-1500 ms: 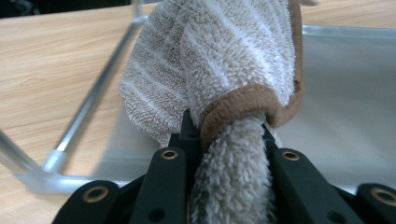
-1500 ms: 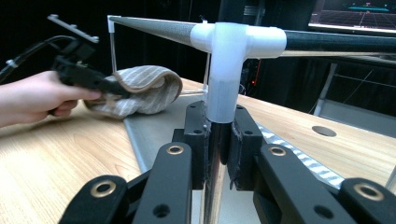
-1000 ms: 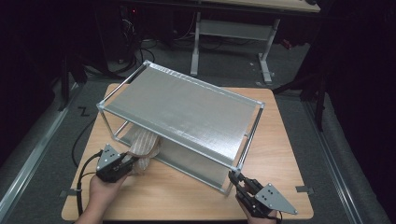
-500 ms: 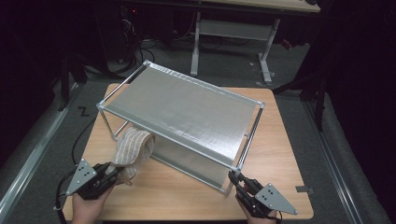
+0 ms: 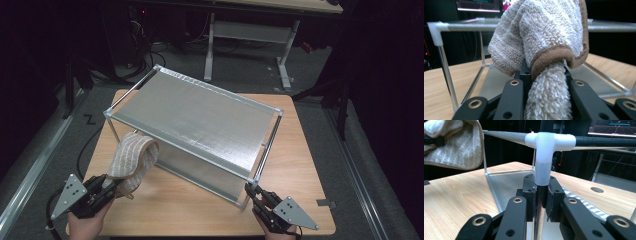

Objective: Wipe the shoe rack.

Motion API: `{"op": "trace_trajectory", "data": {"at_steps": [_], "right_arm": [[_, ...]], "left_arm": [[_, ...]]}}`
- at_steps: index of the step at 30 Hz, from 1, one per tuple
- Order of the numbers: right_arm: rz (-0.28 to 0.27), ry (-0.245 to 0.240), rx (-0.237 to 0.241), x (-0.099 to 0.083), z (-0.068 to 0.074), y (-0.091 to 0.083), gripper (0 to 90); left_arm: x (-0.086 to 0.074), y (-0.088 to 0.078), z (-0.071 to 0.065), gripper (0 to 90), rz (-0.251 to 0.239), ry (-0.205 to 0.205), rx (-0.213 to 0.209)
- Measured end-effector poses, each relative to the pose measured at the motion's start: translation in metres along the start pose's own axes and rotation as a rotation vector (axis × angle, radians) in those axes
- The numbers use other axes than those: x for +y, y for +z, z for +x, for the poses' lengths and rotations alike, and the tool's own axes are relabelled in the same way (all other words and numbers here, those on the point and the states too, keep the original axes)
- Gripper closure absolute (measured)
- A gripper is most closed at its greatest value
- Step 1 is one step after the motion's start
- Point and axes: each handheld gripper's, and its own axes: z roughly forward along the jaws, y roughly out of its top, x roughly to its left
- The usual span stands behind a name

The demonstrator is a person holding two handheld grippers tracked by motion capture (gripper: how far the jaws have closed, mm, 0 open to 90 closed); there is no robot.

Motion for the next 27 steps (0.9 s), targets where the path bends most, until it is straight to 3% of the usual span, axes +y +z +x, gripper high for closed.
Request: {"op": "trace_trajectory", "data": {"at_steps": [3,16,27], "right_arm": [[-0.002,-0.003,-0.003,0.000,0.000,0.000,80.2],[-0.001,-0.006,-0.005,0.000,0.001,0.000,79.8],[-0.001,-0.007,-0.006,0.000,0.001,0.000,79.8]], "left_arm": [[0.005,-0.004,-0.001,73.9,-0.045,-0.012,0.000],[0.028,-0.003,-0.005,73.7,-0.126,0.008,0.006],[0.058,0.024,0.000,73.3,-0.202,0.022,0.004]]}}
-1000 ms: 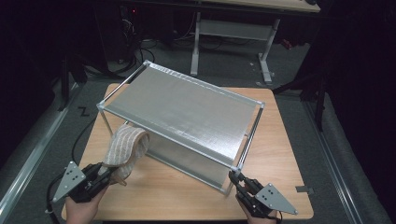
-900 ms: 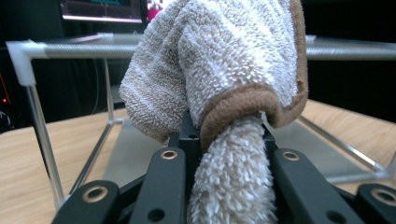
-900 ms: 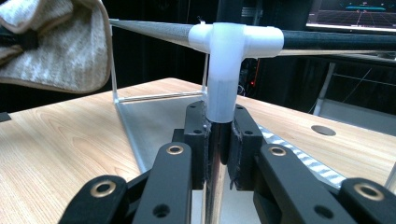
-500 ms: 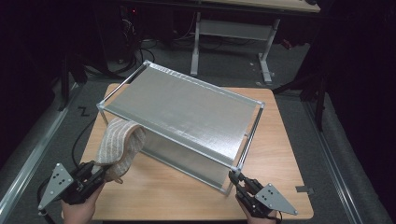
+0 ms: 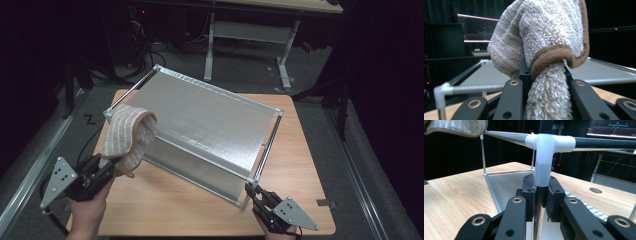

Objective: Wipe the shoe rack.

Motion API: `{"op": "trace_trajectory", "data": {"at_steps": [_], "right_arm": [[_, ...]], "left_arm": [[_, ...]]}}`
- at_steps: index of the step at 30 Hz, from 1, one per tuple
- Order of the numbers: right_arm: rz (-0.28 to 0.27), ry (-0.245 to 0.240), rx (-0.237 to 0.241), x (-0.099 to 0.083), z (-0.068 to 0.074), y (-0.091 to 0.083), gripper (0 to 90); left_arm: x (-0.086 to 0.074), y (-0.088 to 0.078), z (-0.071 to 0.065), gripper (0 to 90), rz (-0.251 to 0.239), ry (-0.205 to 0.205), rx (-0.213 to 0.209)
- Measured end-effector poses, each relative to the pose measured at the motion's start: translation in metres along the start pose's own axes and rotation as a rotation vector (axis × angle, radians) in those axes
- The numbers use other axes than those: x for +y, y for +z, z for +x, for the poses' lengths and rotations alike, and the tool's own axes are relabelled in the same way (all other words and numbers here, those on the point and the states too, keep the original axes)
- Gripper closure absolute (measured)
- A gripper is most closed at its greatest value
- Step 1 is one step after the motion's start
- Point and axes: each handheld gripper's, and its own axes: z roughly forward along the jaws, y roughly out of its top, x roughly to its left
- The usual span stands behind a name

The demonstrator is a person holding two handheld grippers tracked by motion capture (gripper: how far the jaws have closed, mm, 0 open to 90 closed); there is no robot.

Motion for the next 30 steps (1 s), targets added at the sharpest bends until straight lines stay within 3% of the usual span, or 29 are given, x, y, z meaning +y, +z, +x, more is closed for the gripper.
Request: {"op": "trace_trajectory", "data": {"at_steps": [8,13,18,21,23,30], "right_arm": [[-0.002,0.000,-0.003,0.000,0.000,0.000,79.6],[-0.001,-0.002,0.000,0.000,-0.001,0.000,79.6],[-0.002,-0.003,0.001,0.000,-0.001,0.000,79.6],[-0.002,-0.003,0.000,0.000,-0.001,0.000,79.6],[-0.001,-0.003,-0.003,0.000,-0.001,0.000,79.6],[-0.004,-0.001,-0.003,0.000,-0.001,0.000,79.5]], "left_arm": [[0.015,0.030,0.010,72.6,-0.042,0.008,0.015],[0.019,0.049,0.019,72.5,-0.034,0.038,0.042],[0.014,0.065,0.031,72.4,-0.031,0.024,0.073],[0.014,0.075,0.035,72.5,-0.018,0.036,0.078],[0.016,0.083,0.038,72.5,0.002,0.067,0.084],[0.018,0.099,0.056,72.5,0.052,0.058,0.113]]}}
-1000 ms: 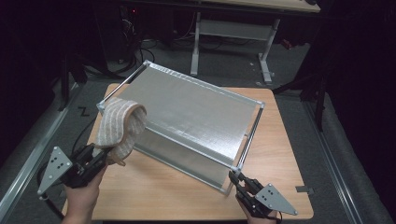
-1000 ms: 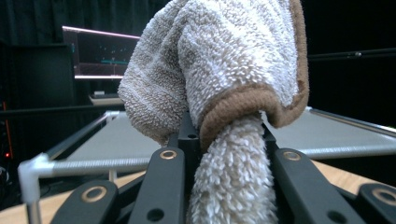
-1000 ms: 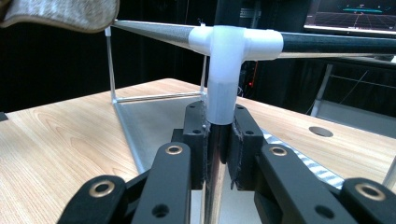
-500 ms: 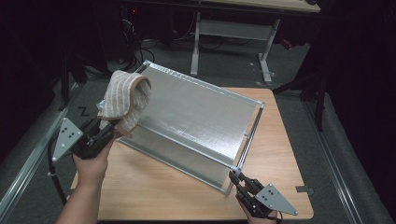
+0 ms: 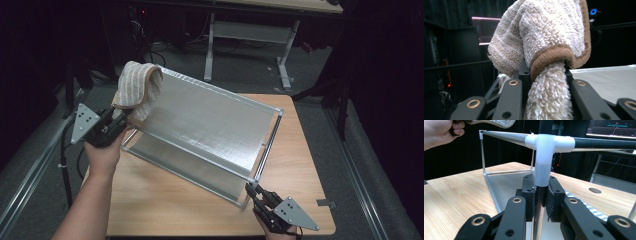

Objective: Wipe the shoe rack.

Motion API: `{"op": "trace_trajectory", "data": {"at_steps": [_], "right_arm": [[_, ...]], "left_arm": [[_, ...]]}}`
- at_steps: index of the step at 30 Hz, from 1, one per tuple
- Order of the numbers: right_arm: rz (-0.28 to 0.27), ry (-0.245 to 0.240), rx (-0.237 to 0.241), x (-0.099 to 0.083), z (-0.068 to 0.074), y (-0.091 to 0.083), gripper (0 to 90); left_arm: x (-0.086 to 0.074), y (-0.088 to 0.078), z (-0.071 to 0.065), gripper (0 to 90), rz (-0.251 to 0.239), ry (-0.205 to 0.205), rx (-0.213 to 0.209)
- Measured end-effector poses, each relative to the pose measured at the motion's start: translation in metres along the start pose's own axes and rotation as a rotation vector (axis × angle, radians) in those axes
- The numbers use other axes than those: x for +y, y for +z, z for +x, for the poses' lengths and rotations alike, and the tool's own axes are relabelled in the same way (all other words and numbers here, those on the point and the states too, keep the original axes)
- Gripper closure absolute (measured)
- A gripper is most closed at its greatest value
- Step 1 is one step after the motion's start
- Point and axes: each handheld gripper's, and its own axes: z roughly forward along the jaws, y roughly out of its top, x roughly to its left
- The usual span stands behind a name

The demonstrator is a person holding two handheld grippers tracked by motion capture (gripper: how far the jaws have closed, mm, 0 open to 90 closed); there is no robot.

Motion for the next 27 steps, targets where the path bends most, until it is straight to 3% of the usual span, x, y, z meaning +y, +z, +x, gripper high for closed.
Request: {"op": "trace_trajectory", "data": {"at_steps": [4,13,20,27], "right_arm": [[0.004,0.000,-0.002,0.000,0.000,-0.001,79.3],[0.003,0.001,-0.003,0.000,-0.001,-0.001,79.1],[0.003,0.001,-0.003,0.000,-0.002,-0.001,78.9],[0.001,0.006,-0.006,0.001,-0.001,-0.001,78.9]], "left_arm": [[-0.008,0.008,0.006,72.4,0.056,-0.014,0.001],[-0.015,0.015,0.005,69.6,0.105,-0.021,0.006],[-0.019,0.008,0.009,52.0,0.129,-0.043,-0.019],[-0.021,0.000,0.007,39.9,0.107,-0.039,-0.043]]}}
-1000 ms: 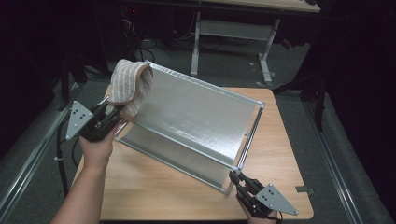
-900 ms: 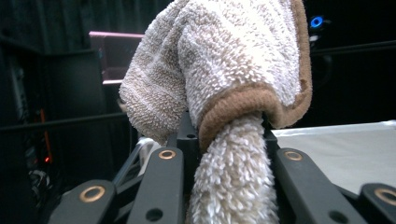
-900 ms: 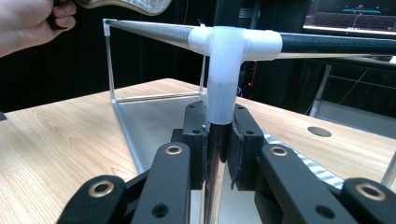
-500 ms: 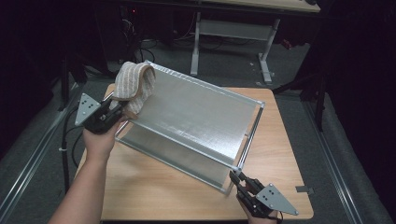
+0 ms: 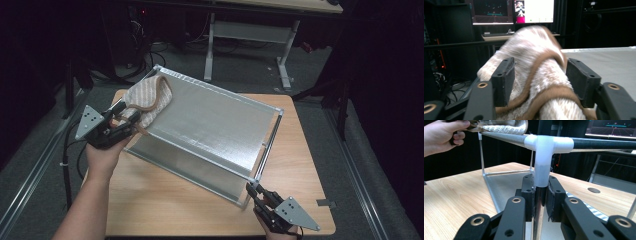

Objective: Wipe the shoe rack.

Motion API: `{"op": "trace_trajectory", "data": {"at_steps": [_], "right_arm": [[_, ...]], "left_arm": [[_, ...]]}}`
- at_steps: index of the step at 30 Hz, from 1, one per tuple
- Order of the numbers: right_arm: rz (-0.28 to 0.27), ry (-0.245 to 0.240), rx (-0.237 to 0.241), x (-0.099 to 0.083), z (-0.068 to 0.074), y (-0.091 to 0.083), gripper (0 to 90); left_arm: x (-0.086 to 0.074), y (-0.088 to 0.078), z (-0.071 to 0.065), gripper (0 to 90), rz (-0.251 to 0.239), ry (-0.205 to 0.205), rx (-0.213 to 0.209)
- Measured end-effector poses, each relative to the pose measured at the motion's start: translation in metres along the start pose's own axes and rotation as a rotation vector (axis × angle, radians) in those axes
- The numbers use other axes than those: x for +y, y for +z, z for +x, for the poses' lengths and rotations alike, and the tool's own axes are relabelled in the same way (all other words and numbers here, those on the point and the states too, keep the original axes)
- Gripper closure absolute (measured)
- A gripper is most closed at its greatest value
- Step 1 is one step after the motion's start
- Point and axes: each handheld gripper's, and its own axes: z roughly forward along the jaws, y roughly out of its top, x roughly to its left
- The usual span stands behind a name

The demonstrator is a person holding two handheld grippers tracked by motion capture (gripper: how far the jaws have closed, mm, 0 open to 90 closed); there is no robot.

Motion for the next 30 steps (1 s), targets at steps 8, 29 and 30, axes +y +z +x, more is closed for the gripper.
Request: {"op": "trace_trajectory", "data": {"at_steps": [8,29,30], "right_arm": [[-0.001,-0.006,-0.004,0.000,0.000,0.000,78.9],[-0.003,-0.002,-0.002,0.000,0.000,-0.001,78.7],[-0.003,-0.001,-0.002,0.000,0.000,-0.001,78.7]], "left_arm": [[0.005,0.005,-0.004,35.4,-0.038,-0.014,0.019],[-0.019,0.022,-0.006,67.4,-0.043,-0.003,0.045],[-0.020,0.021,-0.006,68.8,-0.044,-0.002,0.047]]}}
